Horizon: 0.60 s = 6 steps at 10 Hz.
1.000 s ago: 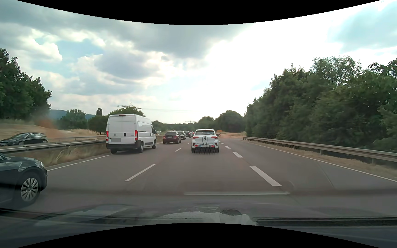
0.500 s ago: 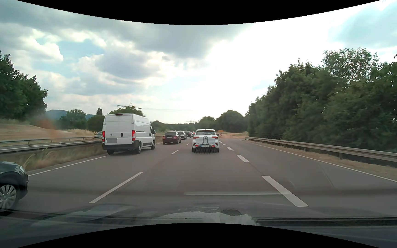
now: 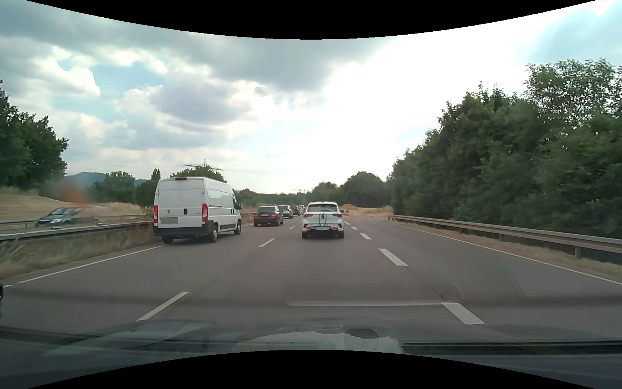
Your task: Follow the waypoints while adhering to traffic rules and regulations
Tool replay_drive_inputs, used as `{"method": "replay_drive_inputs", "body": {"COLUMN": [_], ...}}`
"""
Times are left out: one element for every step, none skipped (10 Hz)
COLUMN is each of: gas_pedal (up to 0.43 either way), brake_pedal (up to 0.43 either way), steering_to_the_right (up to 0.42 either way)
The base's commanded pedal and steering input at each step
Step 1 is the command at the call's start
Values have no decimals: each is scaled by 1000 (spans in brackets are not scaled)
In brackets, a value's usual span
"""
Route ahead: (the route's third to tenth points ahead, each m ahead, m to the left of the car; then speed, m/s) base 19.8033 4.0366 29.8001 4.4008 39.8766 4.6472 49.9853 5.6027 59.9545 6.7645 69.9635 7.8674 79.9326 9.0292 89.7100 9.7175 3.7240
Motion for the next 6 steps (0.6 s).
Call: {"method": "replay_drive_inputs", "body": {"gas_pedal": [0,0,0,0,0,0], "brake_pedal": [0,0,0,0,0,0], "steering_to_the_right": [-9,-9,-9,-9,-9,-9]}}
